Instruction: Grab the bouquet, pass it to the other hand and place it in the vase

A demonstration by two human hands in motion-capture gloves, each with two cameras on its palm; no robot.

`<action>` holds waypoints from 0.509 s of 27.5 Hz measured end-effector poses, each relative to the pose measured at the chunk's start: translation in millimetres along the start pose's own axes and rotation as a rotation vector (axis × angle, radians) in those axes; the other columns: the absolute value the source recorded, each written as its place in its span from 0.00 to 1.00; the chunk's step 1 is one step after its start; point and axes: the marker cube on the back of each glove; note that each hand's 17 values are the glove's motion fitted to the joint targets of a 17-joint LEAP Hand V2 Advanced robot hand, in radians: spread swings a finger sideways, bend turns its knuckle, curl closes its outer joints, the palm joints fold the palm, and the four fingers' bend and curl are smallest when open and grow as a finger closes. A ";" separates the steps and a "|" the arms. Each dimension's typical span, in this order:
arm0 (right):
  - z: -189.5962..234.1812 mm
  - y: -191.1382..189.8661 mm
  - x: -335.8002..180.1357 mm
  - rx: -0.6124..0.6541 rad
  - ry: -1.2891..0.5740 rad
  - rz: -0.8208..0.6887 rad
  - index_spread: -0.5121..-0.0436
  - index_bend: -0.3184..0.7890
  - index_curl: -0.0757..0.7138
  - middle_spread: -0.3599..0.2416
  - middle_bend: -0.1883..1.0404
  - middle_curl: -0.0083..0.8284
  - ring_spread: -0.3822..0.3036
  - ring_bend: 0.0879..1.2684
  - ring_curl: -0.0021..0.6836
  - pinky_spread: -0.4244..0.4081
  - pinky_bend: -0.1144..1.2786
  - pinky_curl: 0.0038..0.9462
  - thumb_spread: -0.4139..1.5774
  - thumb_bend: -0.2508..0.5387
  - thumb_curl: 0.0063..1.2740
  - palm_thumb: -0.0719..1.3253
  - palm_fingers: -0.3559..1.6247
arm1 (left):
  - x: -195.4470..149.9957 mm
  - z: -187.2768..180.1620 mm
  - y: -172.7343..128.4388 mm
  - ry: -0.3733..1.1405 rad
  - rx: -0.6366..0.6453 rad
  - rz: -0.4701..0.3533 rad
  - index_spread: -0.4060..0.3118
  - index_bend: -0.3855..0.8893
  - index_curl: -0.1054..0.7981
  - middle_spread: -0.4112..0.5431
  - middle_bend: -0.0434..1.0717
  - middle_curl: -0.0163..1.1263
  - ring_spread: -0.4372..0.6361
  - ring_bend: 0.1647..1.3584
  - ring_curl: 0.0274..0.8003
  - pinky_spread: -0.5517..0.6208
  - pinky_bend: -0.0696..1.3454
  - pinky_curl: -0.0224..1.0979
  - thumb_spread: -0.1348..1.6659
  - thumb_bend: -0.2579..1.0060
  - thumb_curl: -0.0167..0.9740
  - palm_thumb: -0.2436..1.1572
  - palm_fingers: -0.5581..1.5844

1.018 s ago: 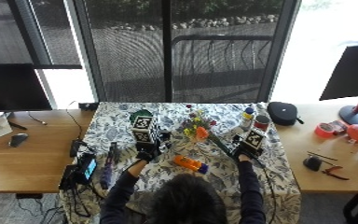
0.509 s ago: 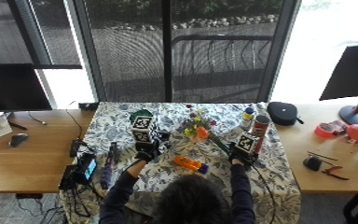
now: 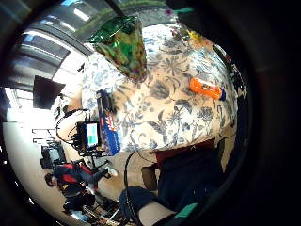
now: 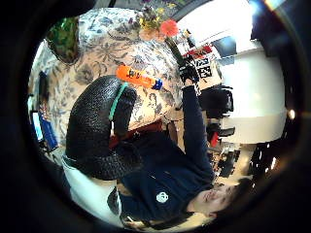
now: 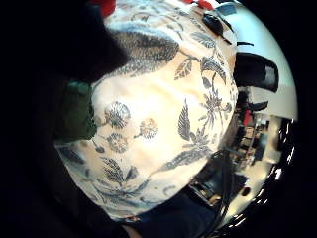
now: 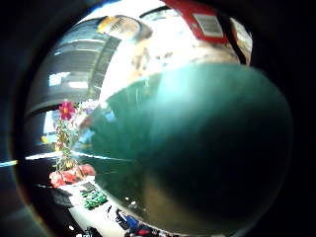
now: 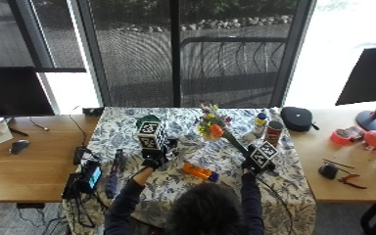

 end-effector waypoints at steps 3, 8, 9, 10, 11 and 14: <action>-11.0 -3.7 -11.6 0.046 -0.204 -0.071 0.61 0.71 0.58 0.25 0.56 0.63 0.19 0.43 0.60 0.43 0.18 0.25 0.78 0.48 0.34 0.85 0.73 | 2.9 2.5 -2.9 0.007 -0.019 0.005 0.40 0.45 0.59 0.55 0.19 0.29 0.69 0.17 0.33 0.81 0.18 0.29 0.74 0.19 0.31 0.44 0.44; -41.2 11.3 -32.8 -0.072 -0.553 -0.197 0.60 0.73 0.64 0.24 0.55 0.65 0.18 0.44 0.64 0.35 0.20 0.28 0.77 0.47 0.34 0.86 0.75 | 11.6 8.5 -12.9 0.032 -0.048 0.032 0.40 0.45 0.59 0.55 0.19 0.29 0.69 0.17 0.33 0.81 0.18 0.29 0.74 0.19 0.32 0.44 0.43; -46.2 15.0 -31.9 -0.102 -0.570 -0.174 0.60 0.73 0.64 0.23 0.55 0.65 0.18 0.43 0.64 0.34 0.19 0.28 0.77 0.46 0.34 0.87 0.75 | 13.5 8.4 -14.2 0.048 -0.057 0.041 0.40 0.45 0.59 0.55 0.19 0.29 0.69 0.17 0.33 0.81 0.18 0.29 0.74 0.19 0.32 0.44 0.43; -49.9 20.0 -30.8 -0.152 -0.582 -0.145 0.60 0.72 0.65 0.23 0.55 0.66 0.18 0.43 0.65 0.33 0.20 0.28 0.77 0.46 0.34 0.87 0.75 | 15.4 7.7 -15.8 0.069 -0.066 0.051 0.40 0.45 0.59 0.55 0.19 0.29 0.69 0.17 0.33 0.81 0.18 0.29 0.74 0.19 0.31 0.44 0.43; -52.2 25.7 -30.7 -0.214 -0.596 -0.119 0.60 0.73 0.66 0.23 0.55 0.66 0.19 0.43 0.66 0.33 0.20 0.29 0.76 0.47 0.34 0.88 0.75 | 17.2 6.4 -17.9 0.094 -0.073 0.061 0.40 0.45 0.59 0.55 0.19 0.29 0.69 0.17 0.33 0.81 0.18 0.29 0.74 0.19 0.31 0.43 0.43; -57.0 36.9 -39.4 -0.352 -0.699 -0.117 0.60 0.72 0.68 0.21 0.54 0.66 0.18 0.38 0.65 0.31 0.21 0.31 0.65 0.43 0.39 0.90 0.72 | 22.9 -0.3 -26.3 0.186 -0.090 0.083 0.40 0.45 0.59 0.55 0.19 0.29 0.69 0.17 0.33 0.81 0.18 0.29 0.74 0.19 0.31 0.42 0.43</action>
